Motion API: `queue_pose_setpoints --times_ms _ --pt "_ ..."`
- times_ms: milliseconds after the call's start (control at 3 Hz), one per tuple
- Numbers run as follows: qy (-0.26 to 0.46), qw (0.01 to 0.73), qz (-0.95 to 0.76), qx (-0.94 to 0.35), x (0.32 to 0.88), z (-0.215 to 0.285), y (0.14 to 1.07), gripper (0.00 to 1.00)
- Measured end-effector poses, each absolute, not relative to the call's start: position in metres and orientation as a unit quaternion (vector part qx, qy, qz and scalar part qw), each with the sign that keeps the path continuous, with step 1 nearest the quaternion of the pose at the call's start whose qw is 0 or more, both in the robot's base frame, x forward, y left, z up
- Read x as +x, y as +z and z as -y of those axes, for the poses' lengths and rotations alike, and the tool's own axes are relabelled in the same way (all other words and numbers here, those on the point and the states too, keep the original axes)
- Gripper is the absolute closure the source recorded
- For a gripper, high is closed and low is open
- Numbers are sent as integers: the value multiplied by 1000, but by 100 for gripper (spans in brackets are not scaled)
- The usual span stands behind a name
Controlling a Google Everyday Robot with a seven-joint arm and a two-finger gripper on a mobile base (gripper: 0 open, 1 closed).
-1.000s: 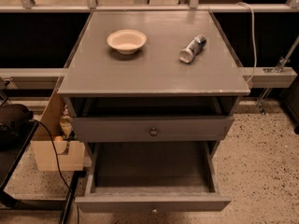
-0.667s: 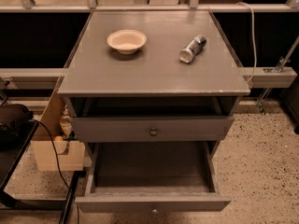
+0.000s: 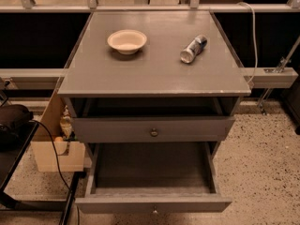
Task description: Close middle drawer
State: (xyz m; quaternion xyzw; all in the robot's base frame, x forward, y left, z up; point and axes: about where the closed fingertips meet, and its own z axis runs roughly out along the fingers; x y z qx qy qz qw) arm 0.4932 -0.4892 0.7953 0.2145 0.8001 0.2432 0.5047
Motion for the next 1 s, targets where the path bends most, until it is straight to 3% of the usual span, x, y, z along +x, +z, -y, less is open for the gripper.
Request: queue_pose_setpoints --times_ms 333,667,1000 --pt "243 505 -800 214 493 489 795 88" --pt "245 495 -805 217 492 486 789 100" --pt "254 472 -811 236 482 476 771 100"
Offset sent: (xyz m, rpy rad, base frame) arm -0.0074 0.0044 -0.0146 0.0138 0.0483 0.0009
